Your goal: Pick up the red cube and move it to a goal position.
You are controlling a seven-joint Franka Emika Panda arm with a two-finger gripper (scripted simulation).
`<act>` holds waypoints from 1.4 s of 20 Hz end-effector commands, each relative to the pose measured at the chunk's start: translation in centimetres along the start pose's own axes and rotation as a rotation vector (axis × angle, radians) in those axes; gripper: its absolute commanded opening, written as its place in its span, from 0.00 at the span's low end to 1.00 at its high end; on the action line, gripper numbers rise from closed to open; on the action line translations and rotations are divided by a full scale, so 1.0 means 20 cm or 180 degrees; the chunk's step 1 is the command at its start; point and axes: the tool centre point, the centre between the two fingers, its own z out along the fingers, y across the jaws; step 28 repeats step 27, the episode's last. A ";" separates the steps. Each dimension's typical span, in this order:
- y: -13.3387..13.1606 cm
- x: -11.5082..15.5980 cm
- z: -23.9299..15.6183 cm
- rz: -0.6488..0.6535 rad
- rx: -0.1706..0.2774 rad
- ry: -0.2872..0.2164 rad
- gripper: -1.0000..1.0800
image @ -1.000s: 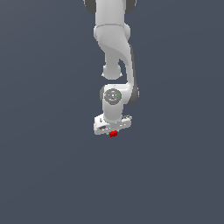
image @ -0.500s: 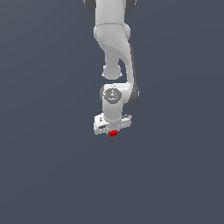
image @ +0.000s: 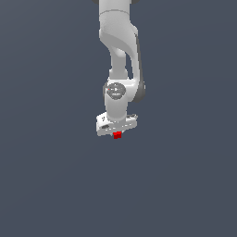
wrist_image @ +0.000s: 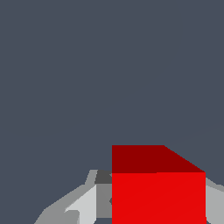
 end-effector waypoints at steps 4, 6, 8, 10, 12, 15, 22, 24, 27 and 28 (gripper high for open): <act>0.04 -0.10 -0.18 0.0001 -0.0002 0.0004 0.00; 0.05 -0.14 -0.25 0.0001 -0.0002 0.0004 0.00; 0.06 -0.18 -0.32 0.0001 -0.0002 0.0004 0.00; 0.07 -0.21 -0.38 0.0001 -0.0002 0.0004 0.00; 0.09 -0.24 -0.43 0.0001 -0.0002 0.0004 0.00; 0.10 -0.27 -0.49 0.0001 -0.0002 0.0004 0.00; 0.11 -0.31 -0.57 0.0001 -0.0002 0.0004 0.00; 0.12 -0.31 -0.57 0.0001 -0.0002 0.0004 0.00; 0.12 -0.31 -0.57 0.0001 -0.0002 0.0004 0.00; 0.12 -0.31 -0.57 0.0001 -0.0002 0.0004 0.00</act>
